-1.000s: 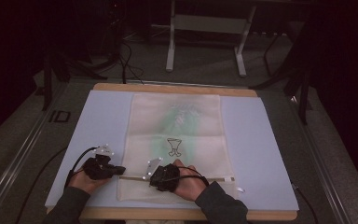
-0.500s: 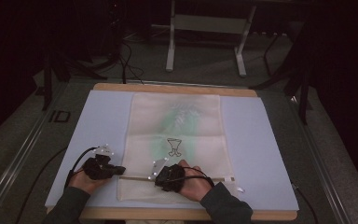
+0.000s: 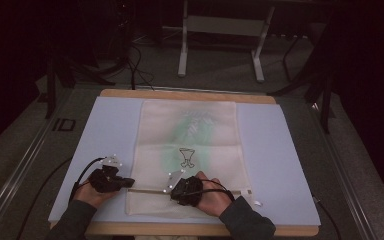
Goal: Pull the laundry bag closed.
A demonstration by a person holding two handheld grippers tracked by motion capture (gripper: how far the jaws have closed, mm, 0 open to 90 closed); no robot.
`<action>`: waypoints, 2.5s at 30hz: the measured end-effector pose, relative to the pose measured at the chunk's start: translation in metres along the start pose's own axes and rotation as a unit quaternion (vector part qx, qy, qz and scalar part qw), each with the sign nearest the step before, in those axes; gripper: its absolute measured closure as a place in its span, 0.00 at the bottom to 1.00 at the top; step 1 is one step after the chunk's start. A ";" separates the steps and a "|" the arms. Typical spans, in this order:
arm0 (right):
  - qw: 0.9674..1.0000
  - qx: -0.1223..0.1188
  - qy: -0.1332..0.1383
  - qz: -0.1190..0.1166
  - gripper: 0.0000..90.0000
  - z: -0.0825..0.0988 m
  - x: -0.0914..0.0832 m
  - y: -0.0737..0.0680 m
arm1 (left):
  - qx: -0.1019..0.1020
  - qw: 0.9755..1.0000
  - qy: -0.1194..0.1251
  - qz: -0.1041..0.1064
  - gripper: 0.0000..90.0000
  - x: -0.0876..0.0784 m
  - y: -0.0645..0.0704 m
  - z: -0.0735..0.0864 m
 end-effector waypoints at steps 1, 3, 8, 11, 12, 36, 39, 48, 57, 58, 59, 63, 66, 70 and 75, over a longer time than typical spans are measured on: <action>1.000 -0.001 0.001 0.000 0.91 0.001 0.000 0.001 | 0.000 1.000 0.000 0.000 1.00 0.000 0.000 0.000; 1.000 0.001 0.000 0.000 0.91 0.002 -0.001 0.001 | 0.001 1.000 0.000 0.000 1.00 0.000 0.000 0.000; 1.000 0.002 0.000 -0.001 0.91 0.006 -0.003 0.002 | -0.001 1.000 0.000 0.000 1.00 0.000 0.000 0.000; 1.000 0.004 0.000 0.000 0.91 0.008 -0.004 0.003 | 0.000 1.000 0.000 0.000 1.00 0.000 0.000 0.000; 1.000 0.003 0.000 0.002 0.91 0.009 -0.005 0.004 | 0.000 1.000 0.000 0.000 1.00 0.000 0.000 0.000; 1.000 0.009 -0.006 0.004 0.91 0.024 -0.016 0.008 | -0.004 1.000 0.001 0.002 1.00 0.000 0.000 0.000; 1.000 0.013 -0.005 0.004 0.91 0.027 -0.018 0.009 | -0.003 1.000 0.001 0.003 1.00 0.000 0.000 0.000; 1.000 0.014 -0.006 0.007 0.91 0.033 -0.022 0.011 | -0.003 1.000 0.001 0.003 1.00 0.000 -0.001 0.000; 1.000 0.015 -0.008 0.012 0.91 0.039 -0.025 0.011 | -0.003 1.000 0.001 0.004 1.00 0.000 -0.001 0.000; 1.000 0.016 -0.008 0.012 0.91 0.040 -0.025 0.011 | -0.003 1.000 0.001 0.004 1.00 0.000 -0.001 0.000; 1.000 0.015 -0.007 0.012 0.91 0.040 -0.025 0.011 | -0.003 1.000 0.001 0.003 1.00 0.000 -0.001 0.000; 1.000 0.014 -0.008 0.013 0.91 0.042 -0.026 0.011 | -0.003 1.000 0.001 0.003 1.00 0.000 -0.001 0.000; 1.000 0.015 -0.008 0.014 0.91 0.046 -0.027 0.012 | -0.003 1.000 0.001 0.004 1.00 0.000 -0.001 0.000; 1.000 0.017 -0.005 0.014 0.91 0.050 -0.029 0.013 | -0.004 1.000 0.001 0.004 1.00 0.000 -0.001 0.000; 1.000 0.019 -0.007 0.015 0.91 0.055 -0.031 0.014 | -0.004 1.000 0.001 0.004 1.00 0.000 -0.001 0.000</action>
Point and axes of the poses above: each handheld gripper's, and its own axes: x roughly forward along the jaws, z roughly out of its underside, y roughly to its right, the point moved 4 cm from there along x, roughly forward along the jaws, and after that the axes turned 4 degrees about z, right-handed, at the moved point
